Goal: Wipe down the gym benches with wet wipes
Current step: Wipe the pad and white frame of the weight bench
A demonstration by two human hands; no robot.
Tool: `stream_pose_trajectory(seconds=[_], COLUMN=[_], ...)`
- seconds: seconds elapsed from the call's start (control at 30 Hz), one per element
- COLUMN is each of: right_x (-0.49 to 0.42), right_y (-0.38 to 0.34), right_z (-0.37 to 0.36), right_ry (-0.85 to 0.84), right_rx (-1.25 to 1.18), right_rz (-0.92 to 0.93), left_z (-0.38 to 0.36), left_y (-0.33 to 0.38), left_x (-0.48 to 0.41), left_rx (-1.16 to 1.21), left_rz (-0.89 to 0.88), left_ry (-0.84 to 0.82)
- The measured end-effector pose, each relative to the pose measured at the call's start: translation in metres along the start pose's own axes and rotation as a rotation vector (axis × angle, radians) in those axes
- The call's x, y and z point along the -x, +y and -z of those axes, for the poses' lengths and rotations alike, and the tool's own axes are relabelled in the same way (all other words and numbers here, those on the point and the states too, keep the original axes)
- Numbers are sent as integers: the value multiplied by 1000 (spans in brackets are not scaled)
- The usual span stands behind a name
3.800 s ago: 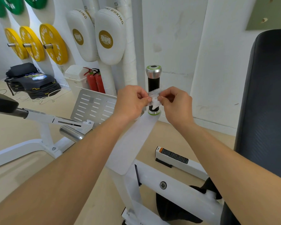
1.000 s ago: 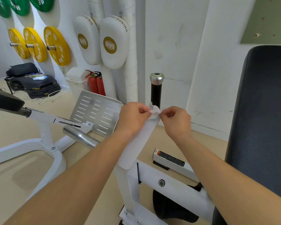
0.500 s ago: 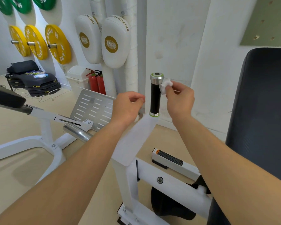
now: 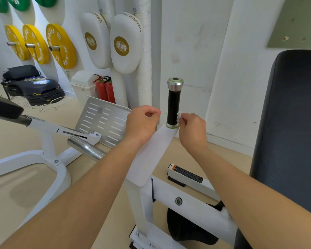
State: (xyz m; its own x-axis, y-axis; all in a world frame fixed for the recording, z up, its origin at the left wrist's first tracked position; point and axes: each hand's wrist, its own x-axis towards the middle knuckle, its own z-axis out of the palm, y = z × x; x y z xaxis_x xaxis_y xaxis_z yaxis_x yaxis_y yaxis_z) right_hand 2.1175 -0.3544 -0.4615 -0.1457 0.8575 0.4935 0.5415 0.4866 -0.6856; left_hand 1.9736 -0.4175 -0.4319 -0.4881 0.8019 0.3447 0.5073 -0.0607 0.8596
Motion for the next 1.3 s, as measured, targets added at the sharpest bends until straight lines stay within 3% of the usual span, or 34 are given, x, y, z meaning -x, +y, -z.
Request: stream_pose_trajectory(seconds=[0.1,0.23,0.43,0.77,0.87,0.97,1.17,1.3], right_x=[-18,-24,8,103,138,154,89,135], right_y=[-29,-39,6,-44,-52,-47,-48,-63], right_z=[15,8,1,32,35,38,26,21], right_ry=[103,218,-127,-440,-507,-666,-716,-805], right_rx=[-115,-94,88,169,226,340,489,362], right_rz=[15,38,-77,352,487,591,438,681], left_z=[4,7,14,62,75,83,77,79], left_y=[7,10,4,-21,-37,-51,-54,-54], left_x=[-1,3,35,137,166,178,172,174], left_rx=[-30,-38,-75,-264,-325,-279,-185,-102], left_rz=[-3,-21,16,-62,-173,-143,-62,-14], left_ry=[-7,18,14,-100,-28,109,170,268])
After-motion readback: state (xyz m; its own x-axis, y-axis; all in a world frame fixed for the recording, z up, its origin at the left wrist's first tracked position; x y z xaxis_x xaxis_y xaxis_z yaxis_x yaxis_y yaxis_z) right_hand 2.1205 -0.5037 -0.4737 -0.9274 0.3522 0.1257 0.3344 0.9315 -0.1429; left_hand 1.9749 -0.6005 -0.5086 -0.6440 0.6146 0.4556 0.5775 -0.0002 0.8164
